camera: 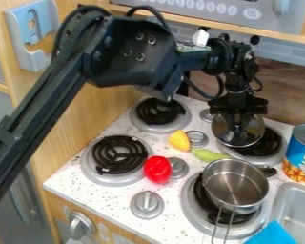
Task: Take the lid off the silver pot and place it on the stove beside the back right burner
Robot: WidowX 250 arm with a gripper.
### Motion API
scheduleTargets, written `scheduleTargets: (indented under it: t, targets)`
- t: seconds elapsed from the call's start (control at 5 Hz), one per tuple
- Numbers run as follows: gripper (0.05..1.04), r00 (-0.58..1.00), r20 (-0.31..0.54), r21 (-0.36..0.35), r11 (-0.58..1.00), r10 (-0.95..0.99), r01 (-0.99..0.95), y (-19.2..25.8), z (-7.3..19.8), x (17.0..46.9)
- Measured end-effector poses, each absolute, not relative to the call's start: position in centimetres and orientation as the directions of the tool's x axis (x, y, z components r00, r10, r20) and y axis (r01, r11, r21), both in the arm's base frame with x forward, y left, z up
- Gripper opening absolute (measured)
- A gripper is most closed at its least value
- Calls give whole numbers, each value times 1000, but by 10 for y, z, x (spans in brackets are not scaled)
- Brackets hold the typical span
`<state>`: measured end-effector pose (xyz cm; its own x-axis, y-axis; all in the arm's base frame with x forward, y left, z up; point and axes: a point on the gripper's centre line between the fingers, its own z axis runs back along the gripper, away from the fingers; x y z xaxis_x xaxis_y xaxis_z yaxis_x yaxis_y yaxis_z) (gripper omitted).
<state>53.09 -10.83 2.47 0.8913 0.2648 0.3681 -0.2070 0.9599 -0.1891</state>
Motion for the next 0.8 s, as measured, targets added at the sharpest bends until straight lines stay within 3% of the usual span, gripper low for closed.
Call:
scheduleTargets:
  t: [0.4,0.8]
  targets:
    - [975,891,369,-196,959,265,-204,-112,25,535]
    - [1004,911,320,-175,961,261,-214,-108,12,513]
